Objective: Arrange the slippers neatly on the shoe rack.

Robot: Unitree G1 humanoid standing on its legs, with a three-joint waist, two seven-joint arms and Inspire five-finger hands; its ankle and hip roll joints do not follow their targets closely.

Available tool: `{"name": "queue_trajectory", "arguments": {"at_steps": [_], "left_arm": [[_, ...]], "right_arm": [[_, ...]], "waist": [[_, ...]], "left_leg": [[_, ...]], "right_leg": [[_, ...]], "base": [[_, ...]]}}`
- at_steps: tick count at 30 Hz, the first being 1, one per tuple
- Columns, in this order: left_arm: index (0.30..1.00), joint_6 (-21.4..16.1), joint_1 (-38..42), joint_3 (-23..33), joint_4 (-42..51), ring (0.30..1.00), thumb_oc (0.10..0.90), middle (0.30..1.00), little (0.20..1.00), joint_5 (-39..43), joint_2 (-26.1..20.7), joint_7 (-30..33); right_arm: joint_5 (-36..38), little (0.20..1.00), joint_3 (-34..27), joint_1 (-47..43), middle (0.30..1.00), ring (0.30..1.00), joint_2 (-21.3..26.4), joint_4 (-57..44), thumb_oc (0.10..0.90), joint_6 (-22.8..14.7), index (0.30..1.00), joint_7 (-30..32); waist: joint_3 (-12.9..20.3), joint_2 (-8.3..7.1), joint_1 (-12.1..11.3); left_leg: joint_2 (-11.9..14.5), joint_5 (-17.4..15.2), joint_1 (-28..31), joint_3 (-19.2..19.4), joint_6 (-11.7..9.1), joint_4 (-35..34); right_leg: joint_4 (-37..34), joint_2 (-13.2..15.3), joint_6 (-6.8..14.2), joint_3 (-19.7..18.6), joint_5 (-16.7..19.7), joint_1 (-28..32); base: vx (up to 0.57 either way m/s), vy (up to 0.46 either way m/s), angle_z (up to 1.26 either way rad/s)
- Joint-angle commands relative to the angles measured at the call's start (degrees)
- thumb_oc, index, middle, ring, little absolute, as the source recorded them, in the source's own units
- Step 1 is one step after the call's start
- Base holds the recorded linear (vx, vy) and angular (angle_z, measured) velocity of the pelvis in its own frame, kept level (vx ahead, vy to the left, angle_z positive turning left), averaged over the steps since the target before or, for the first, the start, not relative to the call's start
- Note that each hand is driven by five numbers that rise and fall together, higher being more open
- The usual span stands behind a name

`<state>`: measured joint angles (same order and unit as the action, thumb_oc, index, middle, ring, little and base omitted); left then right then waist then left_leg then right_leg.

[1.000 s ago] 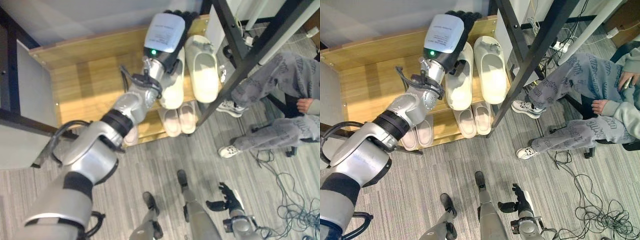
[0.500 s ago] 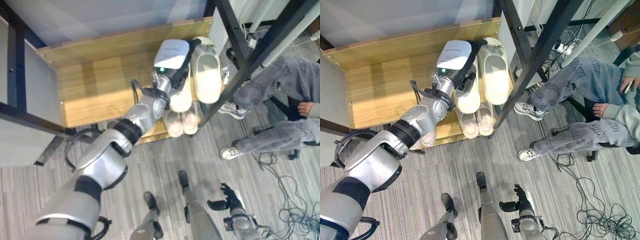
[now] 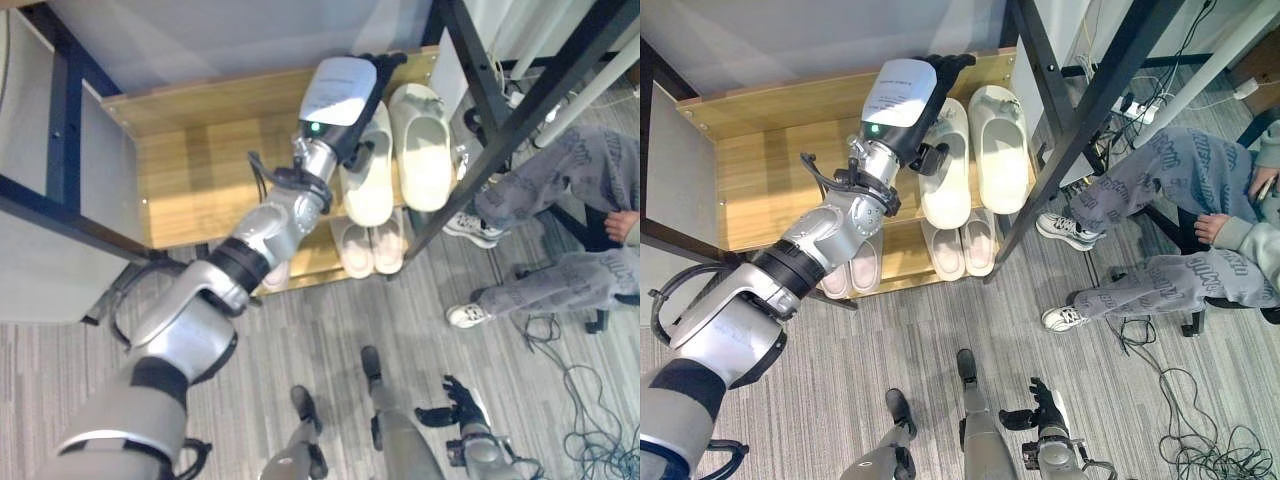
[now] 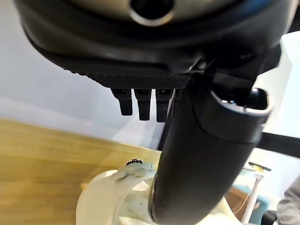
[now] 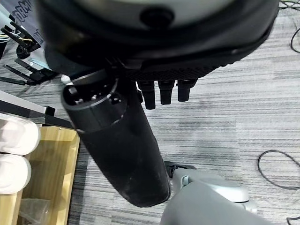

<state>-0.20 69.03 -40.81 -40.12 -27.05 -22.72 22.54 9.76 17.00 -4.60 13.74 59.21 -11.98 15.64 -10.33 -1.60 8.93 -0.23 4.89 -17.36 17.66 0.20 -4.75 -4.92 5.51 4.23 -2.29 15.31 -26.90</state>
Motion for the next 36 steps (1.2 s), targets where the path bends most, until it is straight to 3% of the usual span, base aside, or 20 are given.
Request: {"name": "queue_trajectory", "arguments": {"at_steps": [1,4,5,7,21,36], "left_arm": [[0.900,-4.1,5.0,5.3,1.3,0.900,0.800,0.900,0.900,4.2,2.7,0.7],[0.900,-5.8,2.3,5.8,4.8,0.900,0.800,0.900,0.900,6.6,2.4,-0.9],[0.900,-8.7,-2.1,7.5,11.2,0.900,0.800,0.900,0.900,11.9,1.3,-2.7],[0.900,-9.7,-4.4,8.3,15.0,0.900,0.800,0.900,0.900,12.8,-0.3,-2.2],[0.900,-13.1,-27.1,17.8,32.0,0.900,0.800,0.900,0.900,16.6,-11.4,-6.5],[0.900,-14.0,-47.7,23.8,40.4,0.900,0.800,0.900,0.900,23.9,-9.0,-15.0]], "right_arm": [[2.9,0.900,-3.5,1.4,0.900,0.900,3.5,1.3,0.800,-0.2,0.900,0.7],[3.2,0.900,-3.9,1.7,0.900,0.900,3.1,1.7,0.800,0.1,0.900,0.4],[3.6,0.900,-4.9,2.1,0.900,0.900,2.1,2.3,0.800,0.6,0.900,0.1],[4.1,0.900,-5.5,2.4,0.900,0.900,1.6,2.7,0.800,0.6,0.900,0.0],[3.6,0.900,-7.3,4.3,0.900,0.900,-2.1,6.7,0.800,3.0,0.900,-1.7],[-0.4,0.900,-7.0,7.5,0.900,0.900,-3.7,7.8,0.800,5.2,0.900,-2.6]], "waist": [[2.5,4.39,-1.6],[2.7,4.40,-1.9],[3.1,4.66,-2.3],[3.4,4.77,-2.6],[7.7,3.50,-5.4],[11.1,2.94,-7.2]], "left_leg": [[1.9,-3.4,-0.4,-8.2,-2.6,-0.3],[1.9,-3.4,0.0,-8.3,-2.6,-0.3],[1.9,-3.4,0.4,-8.4,-2.5,-0.3],[1.8,-3.5,1.0,-8.4,-2.6,-0.3],[1.9,-4.6,9.4,-8.9,-3.1,-0.3],[1.6,-6.1,15.9,-10.9,-2.9,-0.3]], "right_leg": [[0.2,-0.6,3.9,6.0,-10.7,6.1],[0.2,-0.6,3.9,6.1,-10.7,6.5],[0.3,-0.5,3.9,6.2,-10.9,7.0],[0.3,-0.6,3.9,6.3,-11.0,7.8],[-0.1,-1.1,3.9,9.0,-12.5,16.9],[0.0,-1.0,3.6,11.6,-14.5,24.6]], "base": [[0.00,0.000,0.00],[0.00,0.000,0.00],[0.00,0.000,0.00],[0.02,0.012,-0.04],[0.04,-0.006,0.06],[0.02,0.002,0.06]]}}
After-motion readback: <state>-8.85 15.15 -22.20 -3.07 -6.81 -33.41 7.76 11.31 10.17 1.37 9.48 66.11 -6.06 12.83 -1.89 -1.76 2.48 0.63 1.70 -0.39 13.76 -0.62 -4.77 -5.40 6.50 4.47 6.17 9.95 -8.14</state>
